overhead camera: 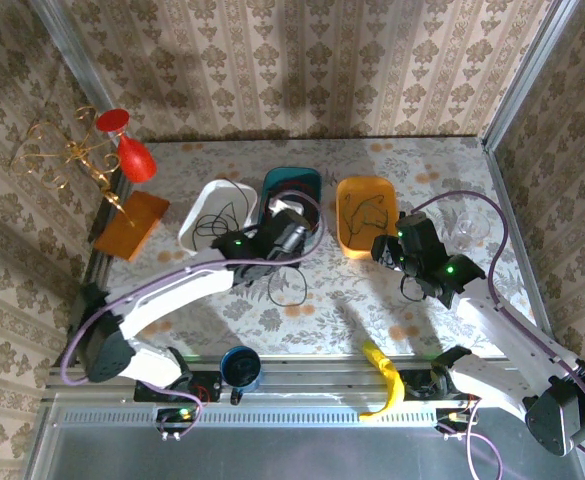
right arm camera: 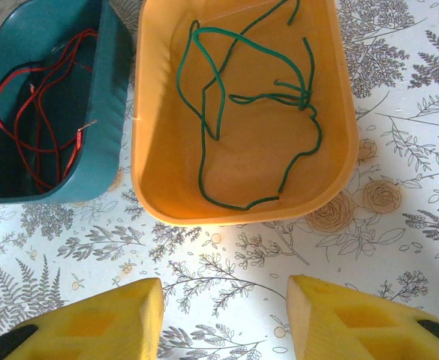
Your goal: Untangle the cables
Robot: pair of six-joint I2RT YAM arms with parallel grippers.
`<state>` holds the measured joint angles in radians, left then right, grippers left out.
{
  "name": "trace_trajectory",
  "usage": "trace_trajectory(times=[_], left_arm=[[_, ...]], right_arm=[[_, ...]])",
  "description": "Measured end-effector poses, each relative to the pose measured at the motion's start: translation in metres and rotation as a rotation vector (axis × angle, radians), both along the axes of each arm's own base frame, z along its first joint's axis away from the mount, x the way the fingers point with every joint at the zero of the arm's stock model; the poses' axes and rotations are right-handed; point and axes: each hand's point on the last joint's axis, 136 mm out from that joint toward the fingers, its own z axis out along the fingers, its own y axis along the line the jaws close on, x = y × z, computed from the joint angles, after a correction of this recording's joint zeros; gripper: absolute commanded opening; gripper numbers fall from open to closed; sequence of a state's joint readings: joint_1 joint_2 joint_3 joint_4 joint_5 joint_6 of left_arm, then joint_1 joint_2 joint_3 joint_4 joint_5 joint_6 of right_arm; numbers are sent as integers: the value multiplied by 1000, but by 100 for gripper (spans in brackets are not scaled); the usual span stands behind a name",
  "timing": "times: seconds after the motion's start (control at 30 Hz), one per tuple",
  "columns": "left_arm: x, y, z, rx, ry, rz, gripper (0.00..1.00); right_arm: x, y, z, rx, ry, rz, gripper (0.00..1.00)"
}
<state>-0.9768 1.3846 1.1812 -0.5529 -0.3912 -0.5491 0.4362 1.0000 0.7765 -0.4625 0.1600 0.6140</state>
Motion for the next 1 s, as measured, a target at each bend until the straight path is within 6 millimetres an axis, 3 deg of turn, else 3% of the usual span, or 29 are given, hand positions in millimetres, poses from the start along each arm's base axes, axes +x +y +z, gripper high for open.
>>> trace_trajectory(times=[0.07, 0.2, 0.33, 0.43, 0.53, 0.67, 0.87, 1.0], left_arm=[[7, 21, 20, -29, -29, 40, 0], [38, 81, 47, -88, -66, 180, 0], [69, 134, 49, -139, -51, 302, 0], [86, 152, 38, -171, -5, 333, 0], [101, 156, 21, -201, 56, 334, 0], [112, 144, 7, -263, 114, 286, 0], [128, 119, 24, -410, 109, 212, 0], [139, 114, 27, -452, 109, 207, 0]], right_arm=[[0, 0, 0, 0, 1, 0, 49], [1, 0, -2, -3, 7, 0, 49], [1, 1, -4, -3, 12, -2, 49], [1, 0, -4, -3, 11, -3, 49], [1, 0, -4, -3, 12, -3, 49], [1, 0, -4, -4, 12, -4, 49], [0, -2, -6, -15, 19, -11, 49], [-1, -3, -6, -17, 21, -11, 49]])
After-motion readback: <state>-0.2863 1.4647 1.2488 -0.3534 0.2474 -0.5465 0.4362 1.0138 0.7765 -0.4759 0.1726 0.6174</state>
